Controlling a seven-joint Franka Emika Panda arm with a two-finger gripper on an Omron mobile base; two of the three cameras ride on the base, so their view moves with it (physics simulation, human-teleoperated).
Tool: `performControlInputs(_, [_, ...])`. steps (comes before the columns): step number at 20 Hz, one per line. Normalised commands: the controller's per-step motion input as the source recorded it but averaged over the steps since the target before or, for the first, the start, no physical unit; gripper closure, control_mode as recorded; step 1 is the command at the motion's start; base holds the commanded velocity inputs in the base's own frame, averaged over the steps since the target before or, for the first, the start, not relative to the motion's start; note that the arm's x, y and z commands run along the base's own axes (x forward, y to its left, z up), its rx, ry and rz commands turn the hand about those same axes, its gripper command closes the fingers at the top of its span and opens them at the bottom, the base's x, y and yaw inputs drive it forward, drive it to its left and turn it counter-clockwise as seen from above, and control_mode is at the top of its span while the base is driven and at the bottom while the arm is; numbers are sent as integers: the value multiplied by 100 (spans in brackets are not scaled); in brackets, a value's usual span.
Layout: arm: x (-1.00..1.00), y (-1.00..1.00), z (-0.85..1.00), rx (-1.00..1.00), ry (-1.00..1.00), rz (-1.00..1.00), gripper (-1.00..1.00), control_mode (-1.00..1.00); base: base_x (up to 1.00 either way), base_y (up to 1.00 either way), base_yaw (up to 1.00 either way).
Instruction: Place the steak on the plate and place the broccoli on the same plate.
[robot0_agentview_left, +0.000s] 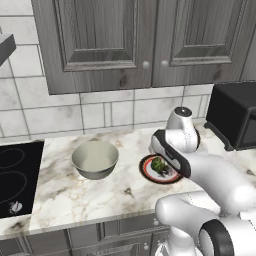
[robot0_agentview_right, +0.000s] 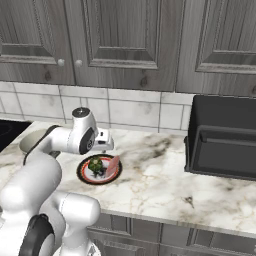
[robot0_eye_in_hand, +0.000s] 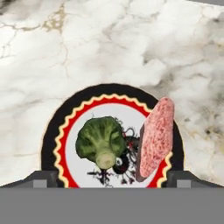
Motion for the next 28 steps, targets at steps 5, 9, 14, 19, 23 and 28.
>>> performControlInputs(5, [-67, 0, 9, 0, -3, 0, -100, -100, 0, 0, 0])
performControlInputs(9, [-52, 0, 41, 0, 0, 0, -100, -100, 0, 0, 0])
performControlInputs(14, [-34, 0, 64, 0, 0, 0, -100, -100, 0, 0, 0])
performControlInputs(19, [-34, -3, 60, 0, 0, -2, -100, -100, 0, 0, 0])
performControlInputs(23, [-30, -8, 56, 0, 0, -5, -100, -100, 0, 0, 0])
performControlInputs(28, [-30, -17, 42, 0, 0, -8, -100, -100, 0, 0, 0])
